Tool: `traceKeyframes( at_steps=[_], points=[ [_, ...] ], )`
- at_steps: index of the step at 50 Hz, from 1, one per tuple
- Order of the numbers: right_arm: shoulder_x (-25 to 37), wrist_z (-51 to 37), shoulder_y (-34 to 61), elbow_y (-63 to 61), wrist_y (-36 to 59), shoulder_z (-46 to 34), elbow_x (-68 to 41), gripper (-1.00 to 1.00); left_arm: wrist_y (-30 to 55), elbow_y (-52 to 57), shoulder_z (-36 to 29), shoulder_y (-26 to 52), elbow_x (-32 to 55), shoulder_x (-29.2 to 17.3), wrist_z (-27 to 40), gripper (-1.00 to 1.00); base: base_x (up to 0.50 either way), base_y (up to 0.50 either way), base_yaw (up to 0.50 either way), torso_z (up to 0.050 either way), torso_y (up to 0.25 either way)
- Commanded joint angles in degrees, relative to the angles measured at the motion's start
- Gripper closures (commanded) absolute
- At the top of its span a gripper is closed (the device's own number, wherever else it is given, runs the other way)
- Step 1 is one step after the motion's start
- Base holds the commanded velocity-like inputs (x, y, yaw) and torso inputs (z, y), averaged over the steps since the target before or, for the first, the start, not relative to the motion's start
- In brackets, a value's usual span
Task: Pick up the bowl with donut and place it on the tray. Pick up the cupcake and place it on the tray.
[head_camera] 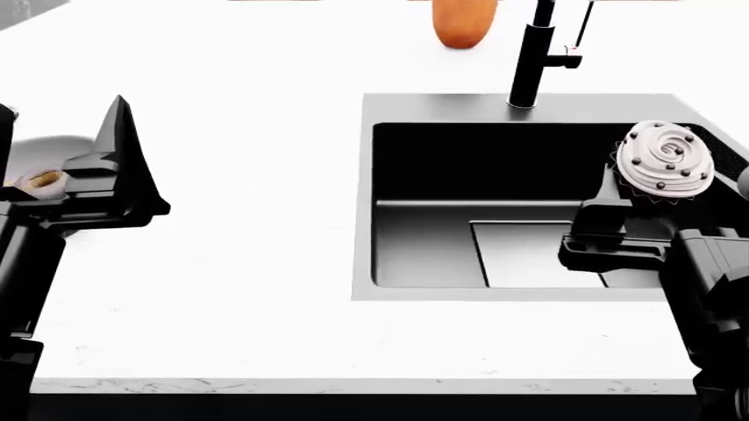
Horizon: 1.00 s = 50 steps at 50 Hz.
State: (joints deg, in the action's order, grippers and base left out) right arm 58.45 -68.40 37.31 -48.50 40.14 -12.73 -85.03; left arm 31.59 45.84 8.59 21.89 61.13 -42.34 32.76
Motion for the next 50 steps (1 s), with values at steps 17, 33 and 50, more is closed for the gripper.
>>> traceKeyframes(
  at_steps=[17, 33, 50],
  points=[
    [0.0, 0.7, -0.8, -0.3, 0.3, 0.4, 1.2, 1.00, -0.3, -0.1, -0.4, -0.1, -0.1, -0.1, 0.0, -1.00, 0.00, 0.33, 0.00, 0.000, 0.000],
    [0.2, 0.8, -1.3, -0.5, -0.1, 0.7, 1.5, 1.00, -0.6, 0.1, -0.4, -0.4, -0.1, -0.3, 0.2, -1.00, 0.00, 0.15, 0.00, 0.000, 0.000],
    [-0.1, 0.8, -0.3, -0.3, 0.3, 0.3, 1.1, 1.00, 3.5, -0.3, -2.1, 4.6, 5.3, -3.6, 1.5, -1.00, 0.00, 0.00, 0.00, 0.000, 0.001]
  ],
)
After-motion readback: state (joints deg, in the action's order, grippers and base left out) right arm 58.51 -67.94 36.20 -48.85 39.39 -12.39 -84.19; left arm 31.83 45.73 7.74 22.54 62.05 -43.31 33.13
